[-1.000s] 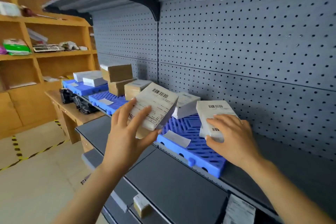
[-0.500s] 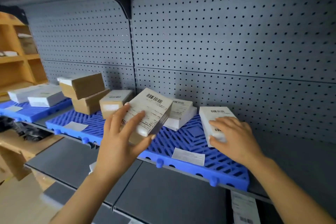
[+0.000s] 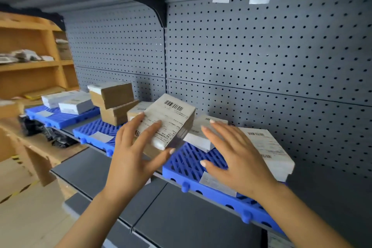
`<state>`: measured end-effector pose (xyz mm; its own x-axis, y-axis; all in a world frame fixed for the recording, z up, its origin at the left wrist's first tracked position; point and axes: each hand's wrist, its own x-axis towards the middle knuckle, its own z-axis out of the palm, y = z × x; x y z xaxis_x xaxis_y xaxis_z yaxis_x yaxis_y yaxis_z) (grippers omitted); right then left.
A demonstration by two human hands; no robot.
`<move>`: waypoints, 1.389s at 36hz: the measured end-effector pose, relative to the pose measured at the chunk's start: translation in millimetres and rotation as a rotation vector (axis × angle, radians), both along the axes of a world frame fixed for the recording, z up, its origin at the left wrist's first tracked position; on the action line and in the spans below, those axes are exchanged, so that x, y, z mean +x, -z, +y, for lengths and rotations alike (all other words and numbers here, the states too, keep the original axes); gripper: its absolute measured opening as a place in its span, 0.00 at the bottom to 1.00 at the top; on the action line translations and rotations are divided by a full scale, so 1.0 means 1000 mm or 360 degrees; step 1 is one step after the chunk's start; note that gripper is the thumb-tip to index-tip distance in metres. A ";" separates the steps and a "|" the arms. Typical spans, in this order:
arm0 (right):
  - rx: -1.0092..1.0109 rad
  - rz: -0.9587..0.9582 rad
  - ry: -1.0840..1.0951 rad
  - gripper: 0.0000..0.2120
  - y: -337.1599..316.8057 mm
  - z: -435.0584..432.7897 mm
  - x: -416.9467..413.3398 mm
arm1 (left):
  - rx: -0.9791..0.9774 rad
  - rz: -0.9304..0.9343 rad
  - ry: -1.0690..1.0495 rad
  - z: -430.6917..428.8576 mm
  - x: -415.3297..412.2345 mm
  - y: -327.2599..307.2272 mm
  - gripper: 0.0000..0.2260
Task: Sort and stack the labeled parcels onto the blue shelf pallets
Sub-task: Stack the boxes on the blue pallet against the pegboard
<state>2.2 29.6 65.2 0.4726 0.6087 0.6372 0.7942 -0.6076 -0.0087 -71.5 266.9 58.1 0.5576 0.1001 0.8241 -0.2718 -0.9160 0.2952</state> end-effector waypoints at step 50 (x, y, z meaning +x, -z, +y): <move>-0.0114 0.0317 0.0551 0.42 -0.027 0.256 0.115 | 0.0181 0.0116 0.0469 0.208 0.183 -0.009 0.21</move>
